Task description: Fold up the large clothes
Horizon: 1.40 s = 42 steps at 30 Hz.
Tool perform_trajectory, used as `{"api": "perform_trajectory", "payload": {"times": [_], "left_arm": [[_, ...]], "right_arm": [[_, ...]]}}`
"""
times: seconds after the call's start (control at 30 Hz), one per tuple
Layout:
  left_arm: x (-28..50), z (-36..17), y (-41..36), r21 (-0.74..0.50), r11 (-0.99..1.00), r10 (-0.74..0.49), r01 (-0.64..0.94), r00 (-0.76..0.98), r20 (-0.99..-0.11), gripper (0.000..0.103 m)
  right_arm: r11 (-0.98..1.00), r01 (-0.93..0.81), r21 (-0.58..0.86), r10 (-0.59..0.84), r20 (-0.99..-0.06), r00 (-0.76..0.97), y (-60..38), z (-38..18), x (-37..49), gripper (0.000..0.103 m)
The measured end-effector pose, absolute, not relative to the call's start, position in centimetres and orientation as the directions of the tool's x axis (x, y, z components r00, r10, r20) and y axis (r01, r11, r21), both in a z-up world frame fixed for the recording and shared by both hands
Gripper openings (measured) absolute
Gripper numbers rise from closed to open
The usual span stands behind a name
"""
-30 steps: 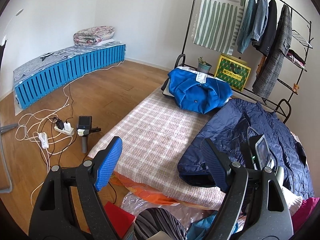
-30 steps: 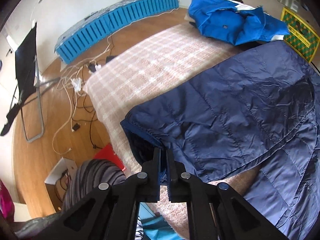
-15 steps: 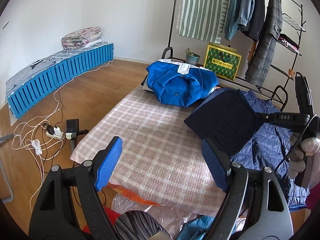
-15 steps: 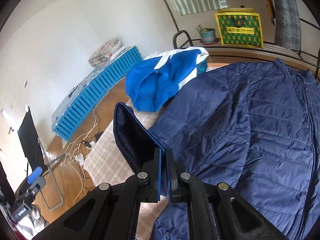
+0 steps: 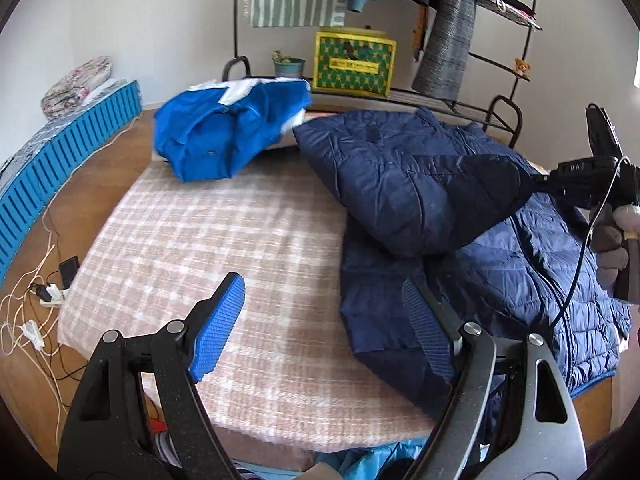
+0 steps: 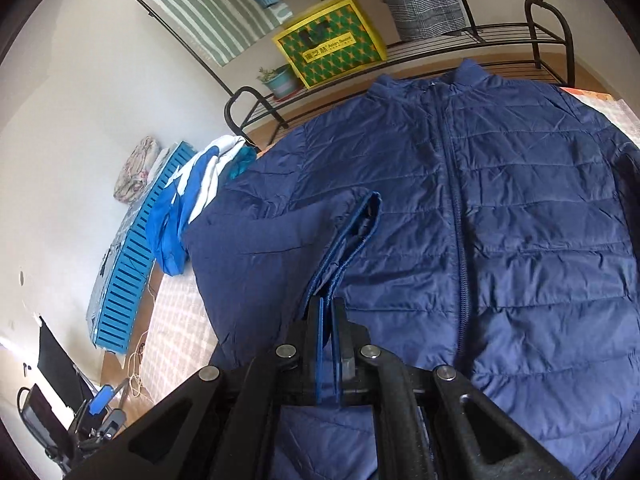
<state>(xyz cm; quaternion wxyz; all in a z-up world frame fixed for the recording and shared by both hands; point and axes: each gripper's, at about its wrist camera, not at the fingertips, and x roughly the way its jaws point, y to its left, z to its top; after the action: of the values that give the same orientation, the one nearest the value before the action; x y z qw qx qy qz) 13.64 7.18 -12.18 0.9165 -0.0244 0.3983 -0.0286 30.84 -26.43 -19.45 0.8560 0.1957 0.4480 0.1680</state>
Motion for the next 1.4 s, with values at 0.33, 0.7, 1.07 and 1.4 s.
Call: {"api": "perform_trajectory", "payload": {"times": [0.33,0.7,1.07,1.4], "left_arm": [[16.1,-20.1,2.3,-0.103,0.965,-0.208,0.243,0.46,-0.863,0.083],[10.8,-20.6,6.7,0.017,0.96,-0.121,0.279,0.47,-0.874,0.083],[11.8,-12.2,7.1,0.059,0.981,-0.081,0.187,0.66,-0.747,0.083],[14.6,-12.3,4.7,0.032,0.979,-0.112,0.202,0.658,-0.745,0.083]], "right_arm": [[0.893,-0.167,0.418,0.443,-0.75,0.49,-26.0,-18.9,27.4,0.001],[0.904,-0.253,0.345,0.428,-0.738,0.523,-23.2,-16.3,27.6,0.001],[0.982,-0.106,0.153,0.185,-0.723,0.666,-30.8,-18.2,34.6,0.0],[0.872,0.001,0.489,0.377,-0.674,0.636,-39.0,-22.9,35.6,0.032]]}}
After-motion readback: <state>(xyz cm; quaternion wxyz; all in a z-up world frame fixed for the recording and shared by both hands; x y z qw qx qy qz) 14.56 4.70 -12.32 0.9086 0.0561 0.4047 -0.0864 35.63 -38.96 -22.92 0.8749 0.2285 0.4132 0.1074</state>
